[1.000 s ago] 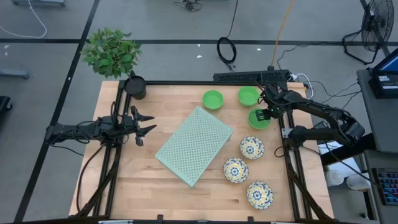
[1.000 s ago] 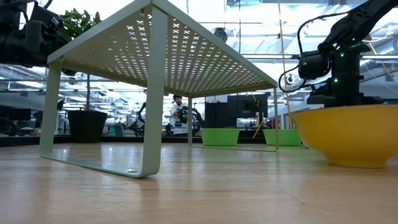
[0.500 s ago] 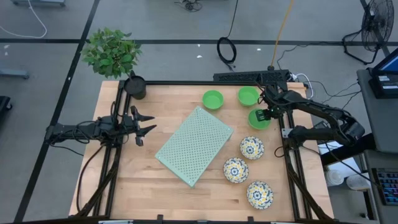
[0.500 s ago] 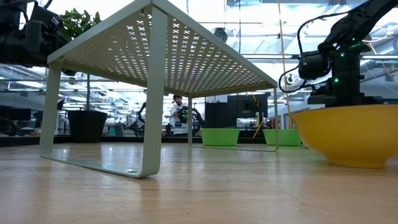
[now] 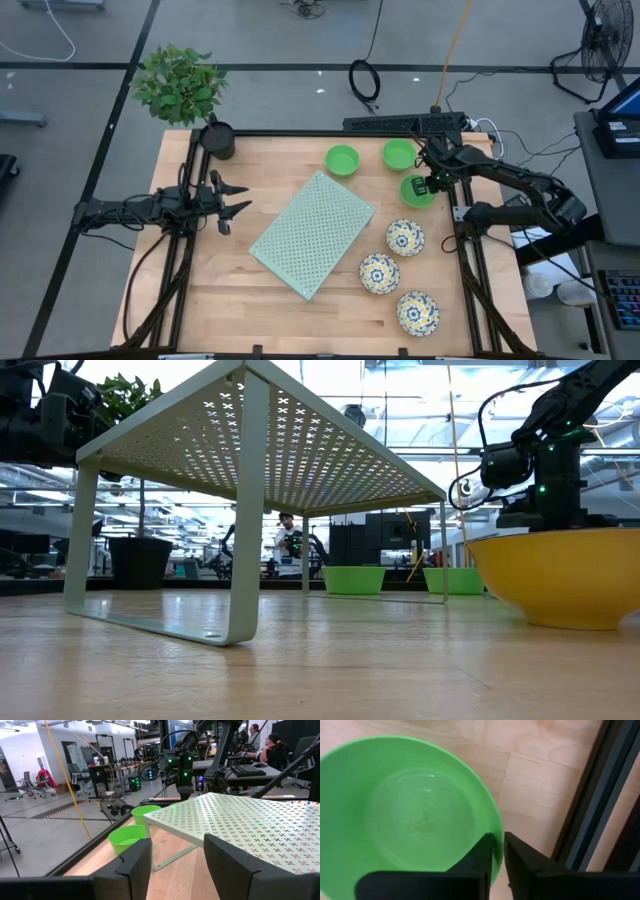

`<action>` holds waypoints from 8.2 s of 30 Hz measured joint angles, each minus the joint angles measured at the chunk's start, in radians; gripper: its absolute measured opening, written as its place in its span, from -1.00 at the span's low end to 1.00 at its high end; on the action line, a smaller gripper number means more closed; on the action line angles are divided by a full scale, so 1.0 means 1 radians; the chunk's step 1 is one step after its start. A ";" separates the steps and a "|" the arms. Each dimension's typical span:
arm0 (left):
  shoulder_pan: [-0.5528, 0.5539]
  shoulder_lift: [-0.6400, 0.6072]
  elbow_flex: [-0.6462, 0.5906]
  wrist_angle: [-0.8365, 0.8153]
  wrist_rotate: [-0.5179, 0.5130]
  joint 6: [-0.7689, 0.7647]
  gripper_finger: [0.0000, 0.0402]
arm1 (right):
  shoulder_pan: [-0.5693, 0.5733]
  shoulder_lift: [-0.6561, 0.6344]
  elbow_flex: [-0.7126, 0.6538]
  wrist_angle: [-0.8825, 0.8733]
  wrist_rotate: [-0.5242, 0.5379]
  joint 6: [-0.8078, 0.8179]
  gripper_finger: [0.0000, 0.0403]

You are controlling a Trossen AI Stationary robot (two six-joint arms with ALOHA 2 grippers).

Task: Pick & Place Mini bowls
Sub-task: Put the bottom green bowl on the shelf, then stack the right green bowl on the green bowl on the shelf

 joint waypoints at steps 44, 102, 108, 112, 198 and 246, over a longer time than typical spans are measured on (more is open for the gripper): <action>0.000 0.000 0.000 0.000 0.000 0.000 -0.09 | 0.366 -0.410 0.061 0.793 -0.261 -0.066 -1.00; 0.000 0.000 0.000 0.000 0.000 0.000 -0.09 | 0.552 0.576 1.343 -0.122 -0.263 -0.067 -1.00; 0.000 0.000 0.000 0.000 0.000 0.000 -0.09 | 0.552 0.575 1.217 -0.120 -0.328 -0.025 -1.00; 0.000 0.000 0.000 0.000 0.000 0.000 -0.09 | 0.552 0.573 1.162 -0.120 -0.364 -0.010 -1.00; 0.000 0.000 0.000 0.000 0.000 0.000 -0.09 | 0.483 0.422 1.033 -0.098 -0.304 -0.029 -0.40; 0.000 0.000 0.000 0.000 0.000 0.000 -0.09 | 0.465 0.045 1.033 -0.505 0.297 0.000 -0.40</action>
